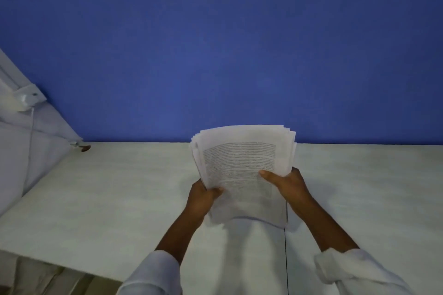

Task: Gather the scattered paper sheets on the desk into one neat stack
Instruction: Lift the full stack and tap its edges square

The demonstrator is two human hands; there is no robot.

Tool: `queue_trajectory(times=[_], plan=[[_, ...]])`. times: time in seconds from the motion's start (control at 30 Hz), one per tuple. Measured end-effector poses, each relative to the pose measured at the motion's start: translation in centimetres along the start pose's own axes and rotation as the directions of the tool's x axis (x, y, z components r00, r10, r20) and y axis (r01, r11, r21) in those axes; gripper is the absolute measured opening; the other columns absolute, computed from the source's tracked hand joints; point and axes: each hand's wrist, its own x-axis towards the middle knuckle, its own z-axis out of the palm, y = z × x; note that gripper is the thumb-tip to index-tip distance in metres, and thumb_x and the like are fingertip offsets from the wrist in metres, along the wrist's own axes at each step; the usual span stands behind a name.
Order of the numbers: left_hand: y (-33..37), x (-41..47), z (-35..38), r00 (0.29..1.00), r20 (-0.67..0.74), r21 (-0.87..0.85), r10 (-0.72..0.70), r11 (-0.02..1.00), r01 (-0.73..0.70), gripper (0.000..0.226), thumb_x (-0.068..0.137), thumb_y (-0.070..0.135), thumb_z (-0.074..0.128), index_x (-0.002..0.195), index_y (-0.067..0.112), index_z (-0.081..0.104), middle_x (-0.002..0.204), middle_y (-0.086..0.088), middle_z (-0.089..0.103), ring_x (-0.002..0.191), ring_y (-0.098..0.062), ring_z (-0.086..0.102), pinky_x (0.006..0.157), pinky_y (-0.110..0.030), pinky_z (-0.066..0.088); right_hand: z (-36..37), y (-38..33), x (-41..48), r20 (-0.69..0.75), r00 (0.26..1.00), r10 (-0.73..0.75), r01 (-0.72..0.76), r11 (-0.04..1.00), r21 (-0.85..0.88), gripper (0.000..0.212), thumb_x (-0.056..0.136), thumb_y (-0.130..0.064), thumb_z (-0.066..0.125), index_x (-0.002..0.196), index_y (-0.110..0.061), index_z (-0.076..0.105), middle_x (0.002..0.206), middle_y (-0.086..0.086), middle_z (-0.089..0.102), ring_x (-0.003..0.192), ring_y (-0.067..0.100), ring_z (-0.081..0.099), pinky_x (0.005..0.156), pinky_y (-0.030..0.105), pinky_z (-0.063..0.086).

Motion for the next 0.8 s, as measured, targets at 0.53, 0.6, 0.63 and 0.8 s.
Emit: queue_trajectory(times=[0.53,0.6,0.63,0.8], plan=[[1.0,-1.6,1.7,0.974,0.069,-0.021,0.215,0.977,-0.214,0.079,0.065,0.02,0.088,0.134,0.022,0.05,0.123,0.003,0.065,0.111,-0.015,0.063,0.087,-0.032,0.058,-0.9,2.2,-3.1,-0.102,0.986,-0.132,0.129,0.991,-0.038,0.07,0.069,-0.026,0.085,0.129,-0.029,0.048,0.112,-0.015,0.061,0.101,0.004,0.06,0.067,0.015,0.055],[1.0,-1.3,1.2,0.974,0.035,-0.027,0.222,0.975,-0.221,0.071,0.065,0.021,0.089,0.127,0.022,0.054,0.119,0.004,0.067,0.11,-0.016,0.065,0.084,-0.03,0.057,-1.1,2.4,-3.3,-0.113,0.985,-0.132,0.125,0.99,-0.073,0.064,0.068,-0.03,0.085,0.123,-0.03,0.052,0.108,-0.015,0.063,0.099,0.007,0.062,0.065,0.015,0.054],[1.1,-1.1,1.0,0.974,0.008,-0.053,0.225,0.973,-0.224,0.067,0.067,0.021,0.088,0.126,0.022,0.055,0.119,0.005,0.067,0.109,-0.016,0.065,0.083,-0.028,0.057,-1.2,2.5,-3.4,-0.137,0.98,-0.142,0.132,0.988,-0.081,0.062,0.068,-0.031,0.085,0.122,-0.029,0.054,0.107,-0.014,0.064,0.098,0.007,0.063,0.065,0.016,0.054],[1.2,-0.8,0.7,0.971,0.015,-0.042,0.237,0.971,-0.236,0.065,0.074,0.027,0.083,0.131,0.028,0.052,0.123,0.007,0.065,0.111,-0.016,0.064,0.087,-0.032,0.058,-1.1,2.5,-3.5,-0.186,0.976,-0.114,0.105,0.993,-0.056,0.044,0.072,-0.025,0.083,0.107,-0.033,0.057,0.097,-0.017,0.064,0.088,0.005,0.063,0.056,0.012,0.051]])
